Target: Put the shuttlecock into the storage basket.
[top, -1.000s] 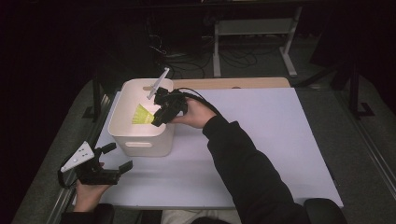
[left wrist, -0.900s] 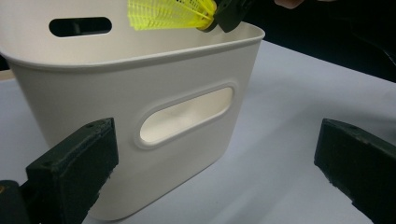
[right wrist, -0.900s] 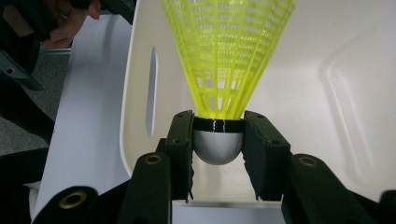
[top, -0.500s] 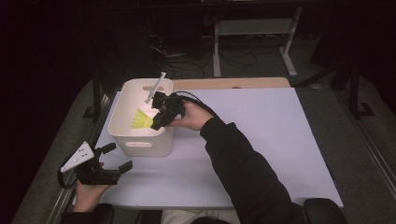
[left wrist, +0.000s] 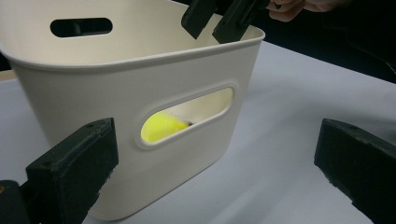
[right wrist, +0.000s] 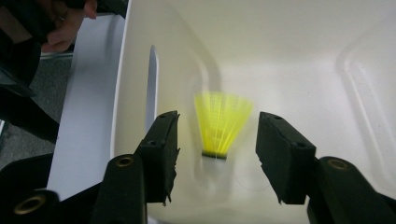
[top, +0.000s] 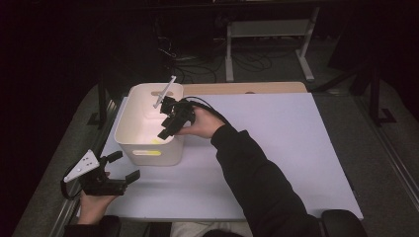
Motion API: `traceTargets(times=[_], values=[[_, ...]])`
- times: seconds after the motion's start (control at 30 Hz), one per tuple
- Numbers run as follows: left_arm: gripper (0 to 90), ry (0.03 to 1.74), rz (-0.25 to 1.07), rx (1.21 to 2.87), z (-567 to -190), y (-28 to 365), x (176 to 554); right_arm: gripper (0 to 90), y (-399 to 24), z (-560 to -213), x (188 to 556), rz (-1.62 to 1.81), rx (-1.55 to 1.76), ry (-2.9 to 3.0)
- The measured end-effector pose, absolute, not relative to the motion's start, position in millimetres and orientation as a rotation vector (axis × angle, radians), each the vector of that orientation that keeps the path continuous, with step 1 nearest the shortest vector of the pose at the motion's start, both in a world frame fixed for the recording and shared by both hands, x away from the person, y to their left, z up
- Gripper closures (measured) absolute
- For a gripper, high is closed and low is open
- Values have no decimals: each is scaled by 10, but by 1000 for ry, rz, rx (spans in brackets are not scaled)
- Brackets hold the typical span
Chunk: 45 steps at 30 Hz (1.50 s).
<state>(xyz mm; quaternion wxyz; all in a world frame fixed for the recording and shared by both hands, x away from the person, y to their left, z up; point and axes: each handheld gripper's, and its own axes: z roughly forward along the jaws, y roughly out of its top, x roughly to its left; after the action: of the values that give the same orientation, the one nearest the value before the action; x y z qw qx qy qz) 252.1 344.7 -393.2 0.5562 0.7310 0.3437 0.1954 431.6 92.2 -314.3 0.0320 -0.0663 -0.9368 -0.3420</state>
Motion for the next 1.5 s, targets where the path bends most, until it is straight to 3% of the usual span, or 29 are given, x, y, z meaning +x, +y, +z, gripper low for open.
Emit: traceTargets(times=[0.2, 0.57, 1.03, 1.5], values=[[0, 810, 460, 1727, -3933, 3447, 2522, 376, 842, -3096, 4351, -1088, -260, -2859], [0, 812, 462, 1725, -3933, 3447, 2522, 134, 681, -2952, 4324, -1190, -334, -2872], [0, 816, 460, 1727, -3935, 3446, 2523, 0, 471, -2876, 4298, -1267, -396, -2897], [0, 819, 461, 1728, -3937, 3444, 2525, 0, 254, -2873, 4245, -1328, -417, -2901]])
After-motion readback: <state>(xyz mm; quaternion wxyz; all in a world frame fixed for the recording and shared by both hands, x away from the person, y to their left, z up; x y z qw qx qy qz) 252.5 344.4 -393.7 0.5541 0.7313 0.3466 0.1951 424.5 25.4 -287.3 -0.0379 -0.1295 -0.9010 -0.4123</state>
